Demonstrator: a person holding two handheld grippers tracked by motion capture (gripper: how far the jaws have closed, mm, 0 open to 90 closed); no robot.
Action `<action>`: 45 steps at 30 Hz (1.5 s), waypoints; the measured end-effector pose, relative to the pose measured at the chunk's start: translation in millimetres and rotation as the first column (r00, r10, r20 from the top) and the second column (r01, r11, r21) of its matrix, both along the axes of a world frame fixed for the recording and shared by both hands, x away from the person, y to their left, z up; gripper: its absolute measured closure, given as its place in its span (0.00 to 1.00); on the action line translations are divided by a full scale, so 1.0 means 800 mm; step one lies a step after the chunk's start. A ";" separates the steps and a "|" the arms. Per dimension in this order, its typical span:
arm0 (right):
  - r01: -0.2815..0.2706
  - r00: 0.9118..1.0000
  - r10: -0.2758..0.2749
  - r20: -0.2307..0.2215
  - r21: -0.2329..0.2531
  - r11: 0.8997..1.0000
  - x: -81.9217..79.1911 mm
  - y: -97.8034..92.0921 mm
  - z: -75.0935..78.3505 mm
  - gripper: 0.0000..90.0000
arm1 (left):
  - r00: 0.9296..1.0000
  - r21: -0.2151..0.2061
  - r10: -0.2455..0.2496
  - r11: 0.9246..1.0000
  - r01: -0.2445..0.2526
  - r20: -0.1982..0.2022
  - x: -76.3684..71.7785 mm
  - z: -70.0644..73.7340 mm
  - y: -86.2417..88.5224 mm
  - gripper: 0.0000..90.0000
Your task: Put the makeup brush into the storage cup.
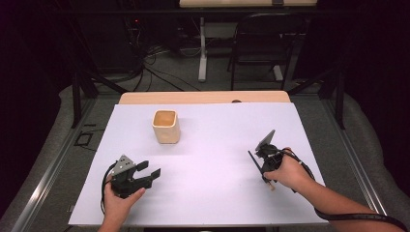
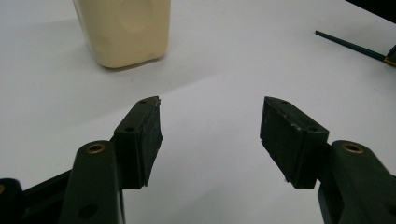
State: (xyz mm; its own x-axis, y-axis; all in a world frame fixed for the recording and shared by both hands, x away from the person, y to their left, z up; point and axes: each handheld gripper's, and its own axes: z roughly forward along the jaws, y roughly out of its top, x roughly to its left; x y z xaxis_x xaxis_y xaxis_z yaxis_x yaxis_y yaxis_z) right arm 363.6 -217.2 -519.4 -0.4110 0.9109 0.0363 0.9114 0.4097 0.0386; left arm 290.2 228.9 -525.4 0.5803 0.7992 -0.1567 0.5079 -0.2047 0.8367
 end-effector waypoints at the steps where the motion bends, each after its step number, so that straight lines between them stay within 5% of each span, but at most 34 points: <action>1: 0.000 1.000 0.000 0.000 0.000 1.000 0.000 0.000 0.000 0.87 | 1.000 0.001 -0.001 1.000 0.001 0.000 0.000 0.000 0.000 0.43; 24: 0.007 1.000 -0.007 -0.022 -0.002 1.000 -0.001 -0.001 -0.008 0.92 | 1.000 -0.001 -0.001 1.000 0.001 -0.001 0.000 0.000 0.000 0.43; 25: -0.003 0.999 0.002 -0.048 -0.004 1.000 0.001 -0.002 -0.006 0.92 | 1.000 0.000 -0.001 1.000 0.001 0.000 0.000 0.000 0.000 0.43; 34: 0.015 0.999 -0.015 -0.038 -0.008 1.000 0.001 0.000 -0.008 0.93 | 1.000 -0.001 -0.001 1.000 0.001 -0.001 0.000 0.000 0.000 0.43; 36: 0.033 0.999 -0.033 0.005 0.047 0.998 -0.001 -0.001 -0.013 0.93 | 1.000 0.000 -0.001 1.000 0.001 0.000 0.000 0.000 0.000 0.43; 41: 0.003 1.000 -0.003 -0.027 0.001 1.000 0.002 0.000 -0.006 0.93 | 1.000 0.001 0.000 1.000 0.000 0.000 0.000 0.000 0.000 0.43; 45: -0.010 1.000 0.010 -0.016 0.009 1.000 0.001 0.002 0.000 0.93 | 1.000 0.004 -0.002 1.000 0.002 0.004 0.000 0.000 0.000 0.43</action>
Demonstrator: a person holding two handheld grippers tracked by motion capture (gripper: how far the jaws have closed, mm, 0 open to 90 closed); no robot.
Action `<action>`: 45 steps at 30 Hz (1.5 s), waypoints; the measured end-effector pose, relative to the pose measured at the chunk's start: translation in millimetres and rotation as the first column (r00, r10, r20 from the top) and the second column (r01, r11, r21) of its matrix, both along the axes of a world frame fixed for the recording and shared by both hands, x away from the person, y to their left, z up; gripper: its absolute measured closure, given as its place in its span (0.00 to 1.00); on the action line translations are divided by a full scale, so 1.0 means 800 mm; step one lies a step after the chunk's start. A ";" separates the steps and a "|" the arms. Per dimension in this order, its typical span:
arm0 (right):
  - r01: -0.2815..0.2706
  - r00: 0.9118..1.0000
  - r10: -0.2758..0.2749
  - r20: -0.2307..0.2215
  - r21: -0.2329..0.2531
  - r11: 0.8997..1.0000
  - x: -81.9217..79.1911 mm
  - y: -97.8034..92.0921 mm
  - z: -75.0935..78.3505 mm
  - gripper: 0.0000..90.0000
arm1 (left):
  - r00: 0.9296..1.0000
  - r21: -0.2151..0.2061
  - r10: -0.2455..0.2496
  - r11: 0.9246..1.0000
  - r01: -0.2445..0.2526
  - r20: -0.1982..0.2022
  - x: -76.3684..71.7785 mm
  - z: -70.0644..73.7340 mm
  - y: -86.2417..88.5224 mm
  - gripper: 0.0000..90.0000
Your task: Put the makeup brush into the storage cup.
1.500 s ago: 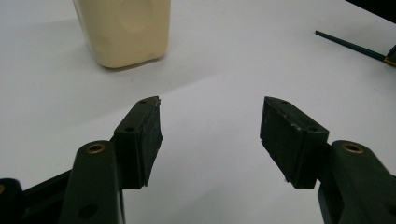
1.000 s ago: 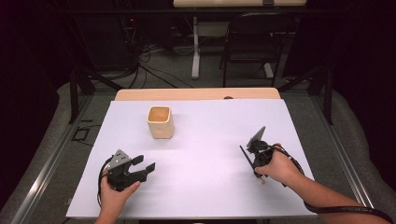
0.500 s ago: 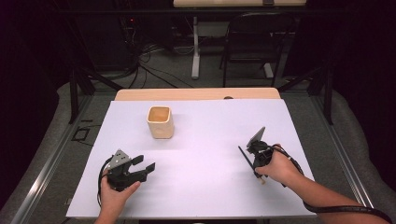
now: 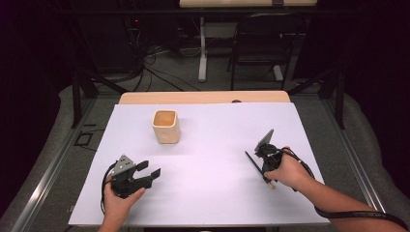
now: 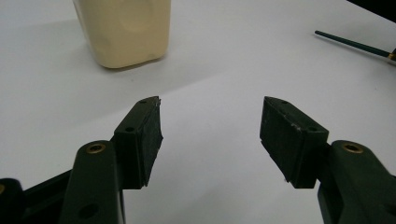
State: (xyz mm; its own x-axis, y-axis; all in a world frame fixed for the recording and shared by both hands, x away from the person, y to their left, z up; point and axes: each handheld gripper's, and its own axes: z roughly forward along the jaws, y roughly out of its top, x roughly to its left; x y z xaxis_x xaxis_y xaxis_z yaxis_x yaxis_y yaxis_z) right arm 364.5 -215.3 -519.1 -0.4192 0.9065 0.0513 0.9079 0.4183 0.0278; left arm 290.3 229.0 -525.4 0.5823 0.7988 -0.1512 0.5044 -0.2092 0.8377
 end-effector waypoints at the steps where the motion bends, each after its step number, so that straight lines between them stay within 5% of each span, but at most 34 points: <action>1: -0.007 1.000 0.007 -0.012 -0.019 1.000 0.000 0.001 0.003 0.94 | 1.000 0.001 -0.001 1.000 0.001 0.000 0.000 0.000 0.000 0.43; 7: -0.037 0.999 0.037 -0.004 -0.015 0.999 0.001 0.006 0.013 0.94 | 1.000 0.011 0.003 1.000 -0.003 0.001 0.000 -0.001 0.000 0.43; 13: -0.083 0.996 0.083 0.013 -0.009 0.997 0.003 0.012 0.028 0.94 | 1.000 0.064 0.006 0.998 -0.006 0.010 0.000 0.000 -0.004 0.43; 14: -0.137 0.990 0.137 -0.018 -0.047 0.989 0.008 0.012 0.035 0.94 | 1.000 0.070 0.007 0.998 -0.008 0.013 0.000 -0.001 -0.006 0.43; 19: -0.172 0.983 0.172 0.056 -0.010 0.985 0.008 0.020 0.041 0.94 | 1.000 0.100 -0.005 0.995 0.003 0.022 -0.001 -0.001 -0.010 0.43; 20: -0.164 0.985 0.165 0.044 -0.025 0.986 0.007 0.023 0.044 0.94 | 1.000 0.107 -0.005 0.994 0.002 0.023 -0.001 -0.001 -0.011 0.43; 24: -0.221 0.972 0.221 0.075 -0.019 0.975 0.010 0.028 0.049 0.94 | 1.000 0.102 -0.010 0.995 0.008 0.020 -0.001 -0.002 -0.013 0.43; 27: -0.259 0.965 0.261 0.034 -0.059 0.964 0.015 0.033 0.061 0.94 | 1.000 0.107 -0.020 0.994 0.018 0.024 -0.001 0.000 -0.014 0.43; 28: -0.255 0.964 0.257 0.068 -0.030 0.966 0.015 0.034 0.059 0.94 | 0.999 0.100 -0.021 0.995 0.018 0.024 0.000 0.000 -0.016 0.43; 31: -0.270 0.960 0.274 0.066 -0.059 0.961 0.018 0.039 0.063 0.94 | 0.999 0.106 -0.043 0.993 0.042 0.008 0.003 0.001 -0.019 0.43; 33: -0.304 0.952 0.306 0.018 -0.079 0.949 0.022 0.042 0.069 0.94 | 0.999 0.115 -0.052 0.992 0.052 -0.003 0.005 0.002 -0.021 0.43; 34: -0.261 0.962 0.263 0.077 -0.036 0.965 0.018 0.044 0.062 0.94 | 0.998 0.125 -0.061 0.990 0.061 -0.008 0.007 0.002 -0.021 0.43; 35: -0.291 0.954 0.293 0.064 -0.045 0.956 0.020 0.045 0.064 0.94 | 0.998 0.138 -0.067 0.988 0.069 -0.016 0.008 0.003 -0.021 0.43; 41: -0.304 0.948 0.308 0.075 -0.058 0.951 0.020 0.056 0.066 0.94 | 0.993 0.218 -0.108 0.969 0.115 -0.044 0.023 0.018 -0.023 0.45; 42: -0.322 0.941 0.326 0.087 -0.053 0.945 0.021 0.056 0.066 0.94 | 0.992 0.235 -0.118 0.964 0.126 -0.045 0.025 0.024 -0.023 0.45; 45: -0.321 0.943 0.324 0.071 -0.054 0.946 0.020 0.060 0.069 0.94 | 0.989 0.275 -0.142 0.950 0.146 -0.037 0.030 0.038 -0.025 0.46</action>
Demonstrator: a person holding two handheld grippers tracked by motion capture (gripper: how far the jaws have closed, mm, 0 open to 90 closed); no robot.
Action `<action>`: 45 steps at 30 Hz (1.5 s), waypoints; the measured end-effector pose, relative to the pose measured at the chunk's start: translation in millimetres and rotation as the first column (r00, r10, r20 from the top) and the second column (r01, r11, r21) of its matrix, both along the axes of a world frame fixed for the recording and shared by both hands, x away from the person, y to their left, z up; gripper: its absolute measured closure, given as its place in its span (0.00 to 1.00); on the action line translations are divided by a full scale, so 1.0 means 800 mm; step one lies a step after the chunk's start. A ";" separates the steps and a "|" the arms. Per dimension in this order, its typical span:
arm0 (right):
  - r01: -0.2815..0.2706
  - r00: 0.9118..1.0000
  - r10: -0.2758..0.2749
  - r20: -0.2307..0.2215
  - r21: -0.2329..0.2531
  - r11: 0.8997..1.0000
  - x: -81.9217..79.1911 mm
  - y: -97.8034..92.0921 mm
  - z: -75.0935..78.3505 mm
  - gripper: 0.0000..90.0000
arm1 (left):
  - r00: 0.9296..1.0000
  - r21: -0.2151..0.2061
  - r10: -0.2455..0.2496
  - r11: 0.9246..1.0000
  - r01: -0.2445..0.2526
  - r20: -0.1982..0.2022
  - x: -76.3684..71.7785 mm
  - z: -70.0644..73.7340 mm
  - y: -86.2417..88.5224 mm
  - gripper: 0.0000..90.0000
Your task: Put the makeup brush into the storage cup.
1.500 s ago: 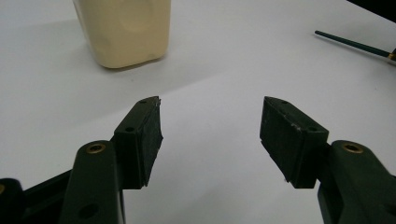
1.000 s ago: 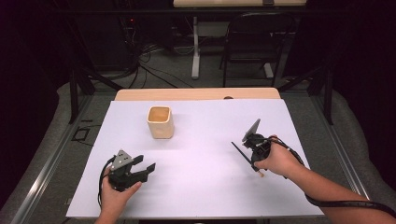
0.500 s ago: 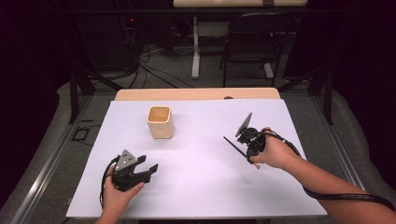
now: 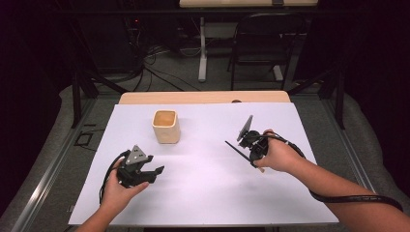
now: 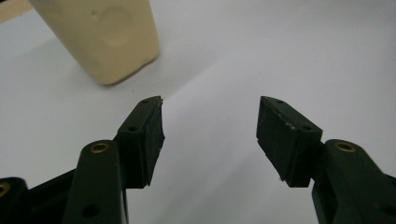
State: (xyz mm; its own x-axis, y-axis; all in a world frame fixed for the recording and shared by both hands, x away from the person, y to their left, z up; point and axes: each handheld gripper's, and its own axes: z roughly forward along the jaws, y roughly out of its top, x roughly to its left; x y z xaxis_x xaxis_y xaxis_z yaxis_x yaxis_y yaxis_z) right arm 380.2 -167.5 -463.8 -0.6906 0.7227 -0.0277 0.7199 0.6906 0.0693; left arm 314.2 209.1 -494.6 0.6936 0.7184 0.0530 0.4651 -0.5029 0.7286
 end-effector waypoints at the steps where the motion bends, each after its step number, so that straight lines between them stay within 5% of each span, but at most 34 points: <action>1: -0.001 1.000 0.001 0.011 0.003 1.000 -0.001 0.001 0.000 0.94 | 1.000 0.011 -0.009 1.000 0.009 0.005 0.001 0.004 -0.002 0.46; 7: -0.014 1.000 0.014 0.002 -0.009 1.000 -0.001 0.006 -0.001 0.94 | 0.996 0.099 -0.080 0.992 0.077 0.032 0.003 0.020 -0.018 0.47; 11: -0.026 1.000 0.026 0.000 -0.013 1.000 0.001 0.007 0.000 0.94 | 0.991 0.173 -0.132 0.977 0.124 0.034 0.002 0.026 -0.032 0.48; 14: -0.037 0.999 0.036 -0.016 -0.043 0.998 0.003 0.009 0.006 0.94 | 0.987 0.170 -0.158 0.974 0.150 0.035 0.000 0.029 -0.040 0.50; 21: -0.047 0.999 0.047 0.005 -0.005 0.999 0.000 0.014 0.007 0.94 | 0.985 0.185 -0.173 0.968 0.172 -0.011 0.004 0.028 -0.057 0.51; 29: -0.064 0.998 0.064 0.004 -0.014 0.998 0.003 0.016 0.010 0.94 | 0.977 0.280 -0.215 0.937 0.208 -0.007 0.008 0.023 -0.069 0.50; 33: -0.068 0.997 0.067 -0.024 -0.035 0.997 0.004 0.020 0.013 0.94 | 0.971 0.343 -0.238 0.912 0.224 -0.002 0.009 0.023 -0.077 0.49; 36: -0.077 0.997 0.077 -0.002 -0.012 0.997 0.003 0.023 0.009 0.94 | 0.960 0.416 -0.281 0.874 0.253 0.009 0.007 0.028 -0.085 0.48; 41: -0.087 0.996 0.087 0.002 -0.028 0.996 0.002 0.031 0.011 0.94 | 0.941 0.504 -0.331 0.826 0.251 0.074 0.001 0.033 -0.101 0.48; 43: -0.094 0.996 0.094 0.003 -0.028 0.995 0.002 0.033 0.014 0.94 | 0.928 0.554 -0.361 0.793 0.254 0.091 -0.001 0.037 -0.106 0.49; 45: -0.104 0.994 0.104 0.012 -0.019 0.994 0.002 0.036 0.017 0.94 | 0.919 0.577 -0.378 0.778 0.247 0.116 -0.003 0.040 -0.110 0.51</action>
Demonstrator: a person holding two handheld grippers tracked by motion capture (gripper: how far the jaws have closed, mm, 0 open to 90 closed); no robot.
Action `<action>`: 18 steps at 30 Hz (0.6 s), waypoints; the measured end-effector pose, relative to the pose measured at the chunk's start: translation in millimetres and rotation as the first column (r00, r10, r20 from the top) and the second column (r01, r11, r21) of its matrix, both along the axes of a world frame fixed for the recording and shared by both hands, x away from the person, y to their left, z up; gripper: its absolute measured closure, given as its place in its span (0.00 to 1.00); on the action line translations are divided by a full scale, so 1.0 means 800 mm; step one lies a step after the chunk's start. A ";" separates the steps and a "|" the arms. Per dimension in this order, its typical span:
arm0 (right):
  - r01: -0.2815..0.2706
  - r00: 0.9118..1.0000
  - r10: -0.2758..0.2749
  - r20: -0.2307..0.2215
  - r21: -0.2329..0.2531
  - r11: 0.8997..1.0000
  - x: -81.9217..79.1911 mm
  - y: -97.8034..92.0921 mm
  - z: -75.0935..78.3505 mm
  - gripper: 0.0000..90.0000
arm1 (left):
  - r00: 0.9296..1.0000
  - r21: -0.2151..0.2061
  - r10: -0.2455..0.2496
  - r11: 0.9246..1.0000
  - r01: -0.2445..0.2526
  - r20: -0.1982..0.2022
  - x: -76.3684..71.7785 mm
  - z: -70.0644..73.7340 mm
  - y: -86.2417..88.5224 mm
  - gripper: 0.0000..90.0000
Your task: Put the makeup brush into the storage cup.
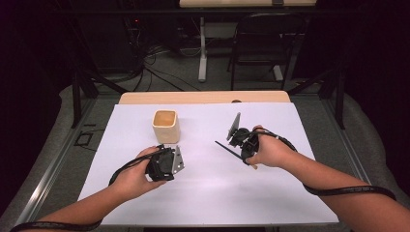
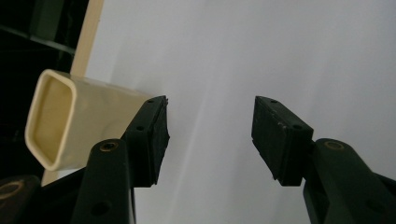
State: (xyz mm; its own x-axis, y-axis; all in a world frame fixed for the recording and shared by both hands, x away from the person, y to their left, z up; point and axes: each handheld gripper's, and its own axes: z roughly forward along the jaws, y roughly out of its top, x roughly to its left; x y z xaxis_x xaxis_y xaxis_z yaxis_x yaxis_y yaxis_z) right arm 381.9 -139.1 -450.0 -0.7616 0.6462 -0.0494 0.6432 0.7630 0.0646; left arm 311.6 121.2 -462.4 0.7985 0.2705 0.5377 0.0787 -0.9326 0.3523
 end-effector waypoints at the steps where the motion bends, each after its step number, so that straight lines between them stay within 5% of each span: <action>1: -0.001 1.000 0.001 0.000 0.001 1.000 0.000 0.001 0.003 0.94 | 1.000 0.010 -0.005 1.000 0.005 0.009 -0.001 0.002 -0.001 0.52; 3: -0.012 1.000 0.012 -0.024 -0.033 0.999 0.001 0.005 0.011 0.94 | 0.999 0.038 -0.018 0.999 0.017 0.048 -0.003 0.003 -0.004 0.53; 4: -0.024 1.000 0.024 0.004 -0.002 1.000 0.001 0.005 0.009 0.94 | 0.998 0.056 -0.028 0.998 0.024 0.064 -0.004 0.004 -0.005 0.54; 9: -0.071 0.997 0.071 0.014 -0.012 0.997 0.000 0.014 0.015 0.94 | 0.989 0.112 -0.064 0.993 0.049 0.130 -0.009 0.009 -0.009 0.54; 18: -0.173 0.984 0.175 0.034 -0.041 0.984 0.000 0.025 0.018 0.94 | 0.975 0.137 -0.093 0.988 0.066 0.201 -0.014 0.007 -0.015 0.54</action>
State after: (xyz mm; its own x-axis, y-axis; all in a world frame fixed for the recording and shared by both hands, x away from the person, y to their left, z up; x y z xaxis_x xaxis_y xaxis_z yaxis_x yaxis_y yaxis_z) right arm 382.1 -118.8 -435.7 -0.8594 0.5012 -0.1013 0.4981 0.8653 0.0551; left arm 300.4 109.5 -456.7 0.6832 0.1288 0.7188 -0.0590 -0.9714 0.2301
